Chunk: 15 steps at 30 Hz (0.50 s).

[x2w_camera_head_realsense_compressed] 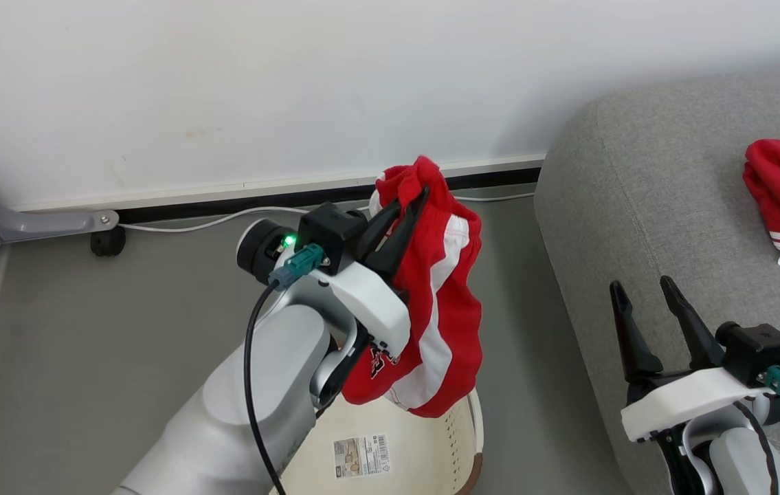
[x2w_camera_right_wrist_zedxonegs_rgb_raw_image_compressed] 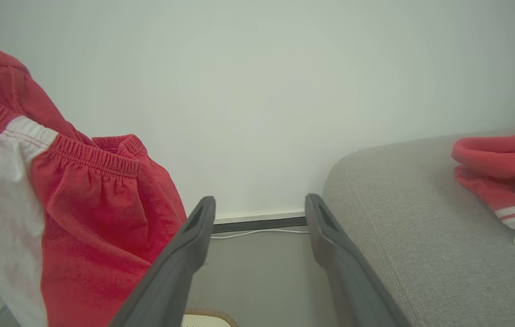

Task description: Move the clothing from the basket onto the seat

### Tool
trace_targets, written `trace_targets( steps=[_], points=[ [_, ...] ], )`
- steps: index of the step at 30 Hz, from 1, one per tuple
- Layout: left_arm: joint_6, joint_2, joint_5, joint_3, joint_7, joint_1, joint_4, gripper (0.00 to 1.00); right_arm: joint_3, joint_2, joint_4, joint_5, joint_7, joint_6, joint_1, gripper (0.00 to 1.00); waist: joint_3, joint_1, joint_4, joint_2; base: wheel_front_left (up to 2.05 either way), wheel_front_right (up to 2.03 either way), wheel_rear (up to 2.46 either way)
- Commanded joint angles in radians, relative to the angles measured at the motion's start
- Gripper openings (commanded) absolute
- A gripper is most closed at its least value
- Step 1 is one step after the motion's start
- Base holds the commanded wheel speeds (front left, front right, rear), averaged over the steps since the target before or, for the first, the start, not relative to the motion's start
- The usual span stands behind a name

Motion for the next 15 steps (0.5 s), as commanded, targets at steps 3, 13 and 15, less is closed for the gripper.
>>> trace_targets(
  steps=[3,13,15],
  points=[
    [-0.007,0.014,0.019,0.048,-0.01,-0.089,-0.052,0.0,0.016,-0.001,-0.017,-0.013,-0.006,0.003,-0.005,1.0,-0.001,0.0,0.001,-0.0001,0.0,0.0,0.0],
    [-0.017,0.016,0.03,0.057,-0.01,-0.161,-0.085,0.0,0.016,0.002,-0.019,-0.018,-0.006,0.003,0.003,1.0,-0.006,0.0,0.001,-0.0001,0.0,0.0,0.0],
    [-0.016,0.016,0.028,0.058,-0.01,-0.169,-0.088,0.0,0.017,0.003,-0.019,-0.019,-0.006,0.003,0.003,1.0,-0.007,0.0,0.001,-0.0001,0.0,0.0,0.0]
  ],
)
